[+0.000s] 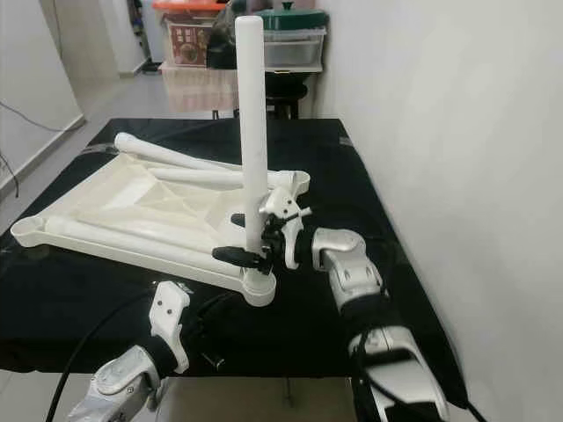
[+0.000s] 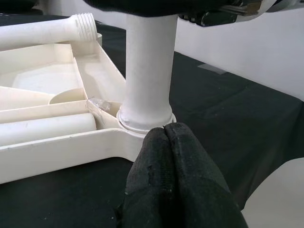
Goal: Building children table
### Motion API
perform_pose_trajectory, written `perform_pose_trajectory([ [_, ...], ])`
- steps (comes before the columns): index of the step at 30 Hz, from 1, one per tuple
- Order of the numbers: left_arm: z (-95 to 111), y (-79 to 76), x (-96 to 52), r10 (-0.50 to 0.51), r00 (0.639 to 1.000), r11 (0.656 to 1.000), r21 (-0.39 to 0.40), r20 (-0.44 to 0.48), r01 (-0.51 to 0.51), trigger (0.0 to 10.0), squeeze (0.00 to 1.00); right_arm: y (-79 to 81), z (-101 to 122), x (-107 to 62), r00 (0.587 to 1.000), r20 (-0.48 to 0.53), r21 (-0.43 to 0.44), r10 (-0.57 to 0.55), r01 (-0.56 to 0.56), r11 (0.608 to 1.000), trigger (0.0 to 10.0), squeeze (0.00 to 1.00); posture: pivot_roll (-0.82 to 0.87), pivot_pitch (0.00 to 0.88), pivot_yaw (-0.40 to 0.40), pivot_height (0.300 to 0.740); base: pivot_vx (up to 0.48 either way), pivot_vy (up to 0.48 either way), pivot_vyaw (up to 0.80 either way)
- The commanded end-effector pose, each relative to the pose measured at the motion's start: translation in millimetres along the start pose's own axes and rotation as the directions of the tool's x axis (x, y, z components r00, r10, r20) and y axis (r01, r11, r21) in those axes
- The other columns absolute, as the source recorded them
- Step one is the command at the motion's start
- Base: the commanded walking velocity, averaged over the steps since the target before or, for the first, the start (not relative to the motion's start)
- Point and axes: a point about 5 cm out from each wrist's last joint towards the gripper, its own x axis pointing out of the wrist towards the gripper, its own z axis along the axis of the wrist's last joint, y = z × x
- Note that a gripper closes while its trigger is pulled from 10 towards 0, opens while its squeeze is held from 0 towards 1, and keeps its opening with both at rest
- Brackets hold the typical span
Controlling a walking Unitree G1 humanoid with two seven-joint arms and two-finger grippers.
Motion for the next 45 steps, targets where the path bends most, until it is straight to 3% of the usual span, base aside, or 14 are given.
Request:
perform_pose_trajectory([
  [1,-2.2,1.0,-0.9,0.004,1.0,1.0,0.006,-0.003,-0.004,10.0,0.0,-2.6,0.0,3.5,1.0,0.004,0.022,0.007,-0.007,1.0,0.0,0.0,0.06,0.0,-0.025,0.74,0.0,0.0,0.0],
  [21,-2.2,1.7,-5.4,-0.002,1.0,1.0,0.007,-0.008,0.002,10.0,0.0,-3.4,-31.9,-10.6,0.964,-0.01,0.054,-0.266,0.266,0.963,0.0,0.0,0.04,0.0,-0.007,0.74,0.0,0.0,0.0],
  [22,-1.9,2.3,-6.7,-0.003,1.0,1.0,0.008,-0.008,0.003,10.0,0.0,-6.7,-42.2,-12.0,0.78,-0.019,0.138,-0.626,0.622,0.771,0.0,0.0,0.04,0.0,-0.002,0.74,0.0,0.0,0.0],
  [24,-1.9,2.3,-6.7,-0.003,1.0,1.0,0.008,-0.008,0.003,10.0,0.0,-6.7,-42.2,-12.0,0.78,-0.019,0.138,-0.626,0.622,0.771,0.0,0.0,0.04,0.0,-0.002,0.74,0.0,0.0,0.0],
  [25,-1.4,3.1,-7.4,-0.004,1.0,1.0,0.01,-0.011,0.004,10.0,0.0,19.6,-60.7,-3.8,0.676,-0.07,0.228,-0.733,0.726,0.648,0.0,0.0,0.05,0.0,0.002,0.74,0.0,0.0,0.0],
  [27,-1.4,3.1,-7.4,-0.004,1.0,1.0,0.01,-0.011,0.004,10.0,0.0,19.6,-60.7,-3.8,0.676,-0.07,0.228,-0.733,0.726,0.648,0.0,0.0,0.05,0.0,0.002,0.74,0.0,0.0,0.0],
  [28,-1.2,3.7,-7.2,-0.005,1.0,1.0,0.014,-0.012,0.005,10.0,0.0,38.3,-74.8,-1.7,0.587,-0.132,0.263,-0.799,0.797,0.543,0.0,0.0,0.03,0.0,0.012,0.74,0.0,0.0,0.0],
  [29,-1.1,5.0,-6.7,-0.005,1.0,1.0,0.014,-0.012,0.005,10.0,0.0,44.1,-76.2,0.7,0.551,-0.14,0.258,-0.823,0.822,0.507,0.0,0.0,0.04,0.0,-0.007,0.74,0.0,0.0,0.0],
  [39,-1.8,5.8,-3.8,0.012,1.0,0.999,0.032,-0.005,-0.012,10.0,0.0,24.3,-56.0,3.2,0.527,-0.09,0.216,-0.845,0.839,0.5,0.0,0.0,0.04,0.0,-0.014,0.74,0.0,0.0,0.0],
  [40,-2.0,5.5,-3.7,0.009,1.0,1.0,0.024,-0.004,-0.009,10.0,0.0,24.5,-49.2,4.2,0.543,-0.087,0.209,-0.835,0.83,0.518,10.0,0.59,0.04,0.0,-0.01,0.74,0.0,0.0,0.0],
  [41,-2.0,5.5,-3.7,0.009,1.0,1.0,0.024,-0.004,-0.009,10.0,0.0,24.5,-49.2,4.2,0.543,-0.087,0.209,-0.835,0.83,0.518,10.0,0.59,0.04,0.0,-0.01,0.74,0.0,0.0,0.0],
  [42,-2.2,5.2,-3.5,0.005,1.0,1.0,0.017,-0.003,-0.005,10.0,0.0,23.5,-38.9,5.8,0.596,-0.043,0.211,-0.802,0.79,0.576,10.0,1.0,0.03,0.0,-0.007,0.74,0.0,0.0,0.0],
  [44,-2.4,5.0,-3.4,0.003,1.0,1.0,0.015,-0.003,-0.003,10.0,0.0,21.8,-32.8,6.6,0.625,-0.014,0.213,-0.78,0.764,0.608,10.0,1.0,0.03,0.0,-0.007,0.74,0.0,0.0,0.0],
  [45,-2.6,4.5,-2.7,0.0,1.0,1.0,0.013,-0.004,0.0,10.0,0.0,15.7,-17.6,7.4,0.703,0.071,0.2,-0.707,0.685,0.701,10.0,1.0,0.03,0.0,-0.007,0.74,0.0,0.0,0.0],
])
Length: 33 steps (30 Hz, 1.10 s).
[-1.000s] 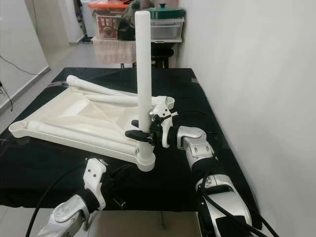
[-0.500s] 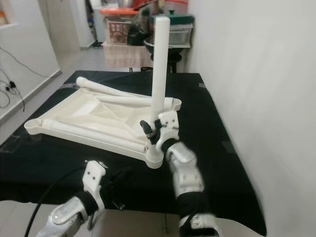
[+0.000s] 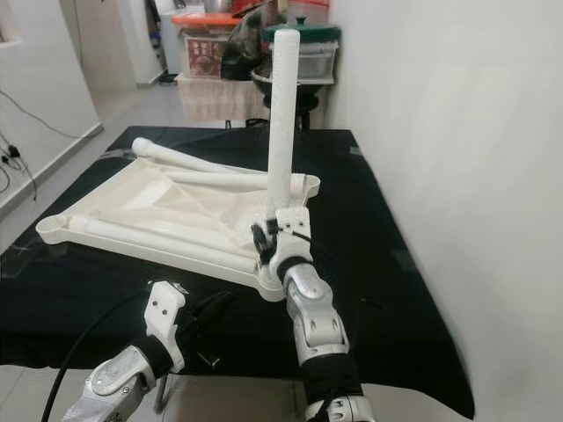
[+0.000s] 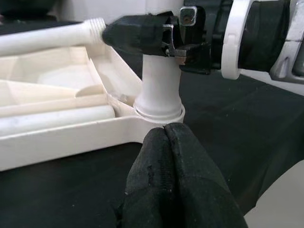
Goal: Building children table
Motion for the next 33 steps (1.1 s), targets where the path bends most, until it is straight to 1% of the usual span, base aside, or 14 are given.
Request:
perform_pose_trajectory([
  [1,-3.8,0.3,-0.1,-0.004,1.0,1.0,-0.004,-0.012,0.004,10.0,0.0,-0.3,24.0,6.7,0.988,0.087,-0.01,0.128,-0.127,0.992,10.0,1.0,0.03,0.0,-0.007,0.74,0.0,0.0,0.0],
  [3,-4.1,0.2,0.4,-0.004,1.0,1.0,-0.005,-0.012,0.004,10.0,0.0,0.9,28.0,8.5,0.972,0.088,-0.027,0.216,-0.215,0.976,10.0,1.0,0.03,0.0,-0.009,0.74,0.0,0.0,0.0],
  [4,-4.4,0.1,0.8,-0.004,1.0,1.0,-0.005,-0.012,0.004,10.0,0.0,2.0,32.5,9.8,0.941,0.076,-0.066,0.33,-0.326,0.943,10.0,0.85,0.03,0.0,-0.012,0.74,0.0,0.0,0.0],
  [5,-4.4,0.1,0.8,-0.004,1.0,1.0,-0.005,-0.012,0.004,10.0,0.0,2.0,32.5,9.8,0.941,0.076,-0.066,0.33,-0.326,0.943,10.0,0.85,0.03,0.0,-0.012,0.74,0.0,0.0,0.0],
  [6,-4.6,0.0,1.2,-0.004,1.0,1.0,-0.006,-0.012,0.004,10.0,0.0,2.3,35.5,10.2,0.911,0.062,-0.093,0.407,-0.4,0.912,10.0,0.85,0.03,0.0,-0.012,0.74,0.0,0.0,0.0],
  [7,-4.8,0.0,1.7,-0.004,1.0,1.0,-0.006,-0.012,0.004,10.0,0.0,0.9,39.3,11.6,0.866,0.032,-0.145,0.499,-0.49,0.86,10.0,0.0,0.04,0.0,-0.014,0.74,0.0,0.0,0.0],
  [9,-5.0,0.0,2.3,-0.003,1.0,1.0,-0.006,-0.01,0.003,10.0,0.0,-1.7,43.6,12.6,0.783,-0.031,-0.221,0.622,-0.612,0.76,10.0,0.0,0.04,0.0,-0.017,0.74,0.0,0.0,0.0],
  [10,-5.0,0.2,2.6,-0.003,1.0,1.0,-0.006,-0.01,0.003,10.0,0.0,-4.0,44.8,14.5,0.767,-0.05,-0.222,0.639,-0.633,0.742,10.0,0.0,0.05,0.0,-0.022,0.74,0.0,0.0,0.0],
  [17,-4.9,0.4,2.9,-0.001,1.0,1.0,-0.004,-0.009,0.001,10.0,0.0,-6.8,46.7,17.5,0.735,-0.076,-0.182,0.673,-0.674,0.716,10.0,0.0,0.06,0.0,-0.025,0.74,0.0,0.0,0.0],
  [18,-4.8,0.5,2.9,0.001,1.0,1.0,-0.003,-0.008,-0.001,10.0,0.0,-7.8,45.9,17.7,0.708,-0.094,-0.162,0.7,-0.705,0.691,0.0,0.0,0.07,0.0,-0.031,0.74,0.0,0.0,0.0],
  [26,-4.7,0.2,2.6,0.004,1.0,1.0,-0.002,-0.005,-0.004,10.0,0.0,-14.5,43.6,19.1,0.674,-0.106,-0.119,0.731,-0.738,0.664,0.0,0.0,0.07,0.0,-0.032,0.74,0.0,0.0,0.0],
  [29,-4.2,-0.4,1.8,0.002,1.0,1.0,-0.002,-0.004,-0.002,10.0,0.0,-19.1,40.5,19.1,0.709,-0.093,-0.126,0.699,-0.705,0.698,0.0,0.0,0.06,0.0,-0.026,0.74,0.0,0.0,0.0],
  [32,-2.3,0.1,-2.2,0.0,1.0,1.0,-0.002,0.0,0.0,10.0,0.0,-20.9,30.3,18.8,0.801,-0.079,-0.125,0.593,-0.598,0.791,0.0,0.0,0.05,0.0,-0.022,0.74,0.0,0.0,0.0],
  [33,-1.4,0.2,-4.4,0.003,1.0,1.0,0.001,0.001,-0.003,10.0,0.0,-19.7,20.5,18.7,0.876,-0.077,-0.123,0.476,-0.482,0.868,0.0,0.0,0.05,0.0,-0.021,0.74,0.0,0.0,0.0],
])
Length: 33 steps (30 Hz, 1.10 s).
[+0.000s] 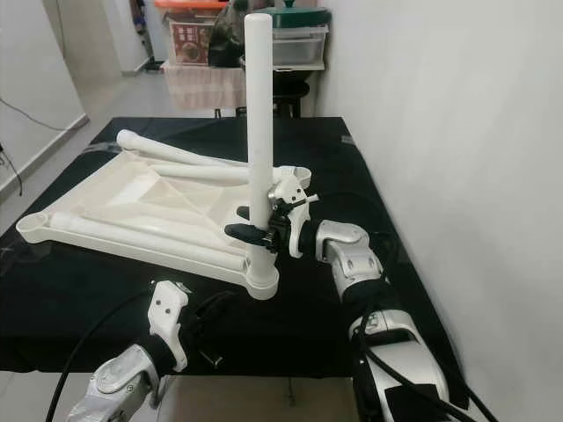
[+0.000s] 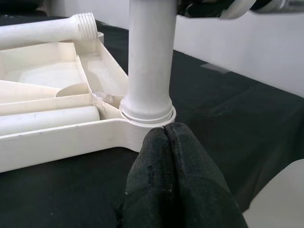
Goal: Building children table
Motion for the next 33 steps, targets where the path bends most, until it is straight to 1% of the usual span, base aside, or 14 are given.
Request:
perform_pose_trajectory([
  [1,2.6,0.5,-7.6,0.006,1.0,1.0,0.009,0.001,-0.006,10.0,0.0,2.3,-31.7,-5.7,0.864,-0.065,0.111,-0.5,0.504,0.856,0.0,0.0,0.05,0.0,-0.022,0.74,0.0,0.0,0.0],
  [3,2.6,0.5,-7.6,0.006,1.0,1.0,0.009,0.001,-0.006,10.0,0.0,2.3,-31.7,-5.7,0.864,-0.065,0.111,-0.5,0.504,0.856,0.0,0.0,0.05,0.0,-0.022,0.74,0.0,0.0,0.0],
  [4,3.5,0.4,-10.2,0.009,1.0,1.0,0.012,0.0,-0.009,10.0,0.0,3.7,-43.4,-17.7,0.682,-0.122,0.171,-0.721,0.73,0.662,0.0,0.0,0.05,0.0,-0.02,0.74,0.0,0.0,0.0],
  [5,4.3,0.1,-13.5,0.014,1.0,1.0,0.009,0.0,-0.014,10.0,0.0,27.3,-59.2,-21.9,0.628,-0.165,0.166,-0.761,0.778,0.606,0.0,0.0,0.03,0.0,0.004,0.74,0.0,0.0,0.0],
  [7,4.4,-0.7,-15.8,0.015,1.0,1.0,0.006,-0.001,-0.015,10.0,0.0,46.8,-67.7,-18.6,0.657,-0.183,0.162,-0.732,0.754,0.637,0.0,0.0,0.02,0.0,0.009,0.74,0.0,0.0,0.0],
  [8,4.3,-2.5,-16.9,0.013,1.0,1.0,0.006,-0.002,-0.013,10.0,0.0,60.7,-73.0,-11.6,0.72,-0.192,0.175,-0.666,0.693,0.699,0.0,0.0,0.03,0.0,0.002,0.74,0.0,0.0,0.0],
  [17,3.7,-3.6,-19.5,0.016,1.0,1.0,0.013,-0.003,-0.016,10.0,0.0,45.8,-54.1,4.9,0.74,-0.104,0.152,-0.664,0.672,0.725,0.0,0.0,0.05,0.0,-0.008,0.74,0.0,0.0,0.0],
  [18,3.6,-3.4,-19.5,0.02,1.0,1.0,0.013,-0.002,-0.02,10.0,0.0,45.3,-51.3,9.3,0.787,-0.097,0.161,-0.609,0.616,0.771,10.0,0.17,0.05,0.0,-0.01,0.74,0.0,0.0,0.0],
  [19,3.6,-3.5,-19.6,0.022,1.0,1.0,0.013,-0.002,-0.022,10.0,0.0,47.2,-49.2,11.1,0.808,-0.097,0.177,-0.58,0.588,0.789,10.0,1.0,0.05,0.0,-0.01,0.74,0.0,0.0,0.0],
  [27,3.9,-6.2,-18.7,0.016,1.0,1.0,0.008,-0.005,-0.016,10.0,0.0,38.5,-19.0,11.3,0.946,0.013,0.116,-0.323,0.32,0.94,10.0,1.0,0.05,0.0,-0.015,0.74,0.0,0.0,0.0],
  [28,3.8,-6.9,-18.5,0.015,1.0,1.0,0.008,-0.007,-0.015,10.0,0.0,35.2,-14.7,9.3,0.966,0.02,0.097,-0.257,0.254,0.962,10.0,0.38,0.05,0.0,-0.016,0.74,0.0,0.0,0.0],
  [29,3.8,-6.9,-18.5,0.015,1.0,1.0,0.008,-0.007,-0.015,10.0,0.0,35.2,-14.7,9.3,0.966,0.02,0.097,-0.257,0.254,0.962,10.0,0.38,0.05,0.0,-0.016,0.74,0.0,0.0,0.0],
  [30,3.6,-7.6,-18.4,0.013,1.0,1.0,0.009,-0.008,-0.013,10.0,0.0,30.0,-10.2,6.8,0.982,0.026,0.062,-0.186,0.184,0.981,10.0,0.0,0.05,0.0,-0.018,0.74,0.0,0.0,0.0],
  [33,3.3,-8.2,-18.1,0.012,1.0,1.0,0.009,-0.009,-0.012,10.0,0.0,21.8,-5.4,3.5,0.997,0.025,0.022,-0.074,0.073,0.997,10.0,0.0,0.05,0.0,-0.02,0.74,0.0,0.0,0.0],
])
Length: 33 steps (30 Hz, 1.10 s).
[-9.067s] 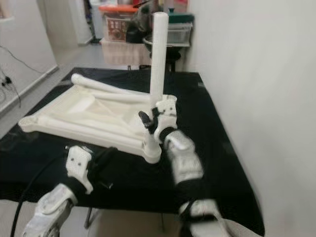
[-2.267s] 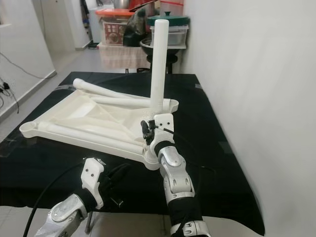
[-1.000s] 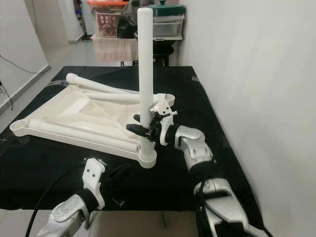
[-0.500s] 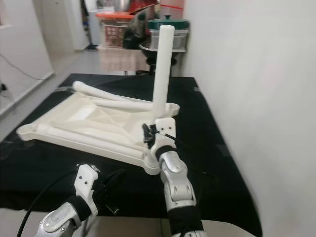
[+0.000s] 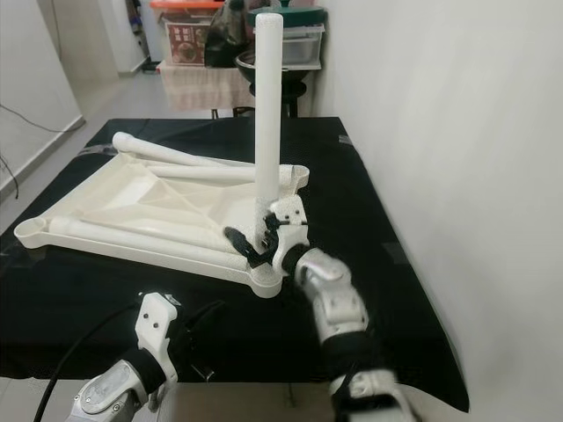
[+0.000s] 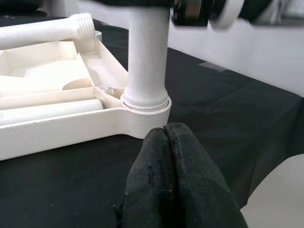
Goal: Building children table
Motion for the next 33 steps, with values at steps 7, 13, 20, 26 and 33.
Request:
perform_pose_trajectory([
  [7,-0.4,-2.9,-0.4,-0.005,1.0,1.0,0.0,-0.009,0.005,10.0,0.0,-0.7,-0.8,-1.3,0.941,-0.068,-0.006,0.331,-0.332,0.943,10.0,0.0,0.07,0.0,-0.024,0.74,0.0,0.0,0.0],
  [13,-1.3,-4.9,-1.4,-0.006,1.0,1.0,-0.004,-0.012,0.006,10.0,0.0,-10.8,2.9,-2.1,0.936,-0.079,0.014,0.344,-0.344,0.939,0.0,0.0,0.07,0.0,-0.027,0.74,0.0,0.0,0.0],
  [20,-2.6,-5.8,-1.6,-0.007,1.0,1.0,-0.007,-0.018,0.007,10.0,0.0,-23.1,0.6,-9.1,0.971,-0.042,-0.003,0.234,-0.235,0.972,0.0,0.0,0.07,0.0,-0.023,0.74,0.0,0.0,0.0],
  [26,-3.5,-6.5,-3.9,-0.008,1.0,1.0,-0.009,-0.021,0.007,10.0,0.0,-22.6,-21.6,-17.1,0.998,-0.058,0.074,0.01,-0.006,0.997,0.0,0.0,0.06,0.0,-0.034,0.74,0.0,0.0,0.0],
  [33,-3.8,-5.4,-4.5,-0.009,1.0,1.0,-0.007,-0.028,0.008,10.0,0.0,21.0,-63.8,-17.1,0.788,-0.165,0.137,-0.593,0.614,0.777,0.0,0.0,0.04,0.0,-0.007,0.74,0.0,0.0,0.0],
])
